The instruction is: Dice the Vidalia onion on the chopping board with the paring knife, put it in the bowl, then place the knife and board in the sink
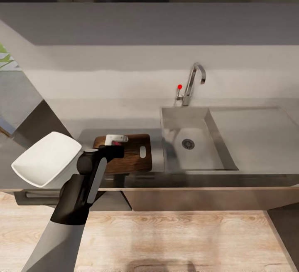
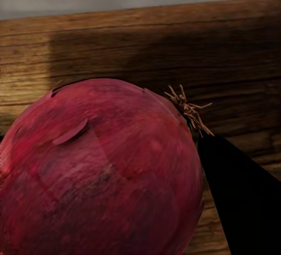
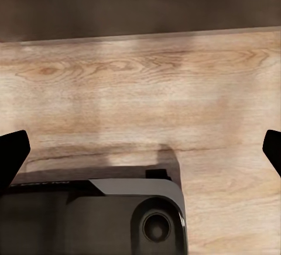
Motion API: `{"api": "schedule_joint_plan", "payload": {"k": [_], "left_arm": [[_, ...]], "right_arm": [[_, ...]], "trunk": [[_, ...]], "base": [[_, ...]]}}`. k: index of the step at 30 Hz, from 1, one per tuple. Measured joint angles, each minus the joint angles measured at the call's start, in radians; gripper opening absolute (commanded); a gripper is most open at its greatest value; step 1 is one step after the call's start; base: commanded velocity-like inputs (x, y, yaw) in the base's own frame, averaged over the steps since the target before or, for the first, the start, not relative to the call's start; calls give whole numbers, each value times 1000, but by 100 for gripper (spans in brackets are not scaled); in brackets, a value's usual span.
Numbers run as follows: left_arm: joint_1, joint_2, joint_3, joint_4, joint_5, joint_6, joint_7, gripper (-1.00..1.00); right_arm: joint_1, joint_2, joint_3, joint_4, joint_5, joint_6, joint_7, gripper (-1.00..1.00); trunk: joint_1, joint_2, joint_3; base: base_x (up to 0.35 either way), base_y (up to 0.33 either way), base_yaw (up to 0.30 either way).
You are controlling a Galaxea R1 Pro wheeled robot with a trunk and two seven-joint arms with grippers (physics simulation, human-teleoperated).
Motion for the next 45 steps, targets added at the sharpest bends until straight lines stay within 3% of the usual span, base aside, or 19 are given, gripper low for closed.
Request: {"api": "schedule_joint_plan", "payload": {"k": [45], "left_arm": [[0,0,0,11,1,0,1,-100]], "right_arm": [[0,0,0,0,0,-2,2,100]], "trunk": [[0,0,14]], "base": [[0,0,0]]}}
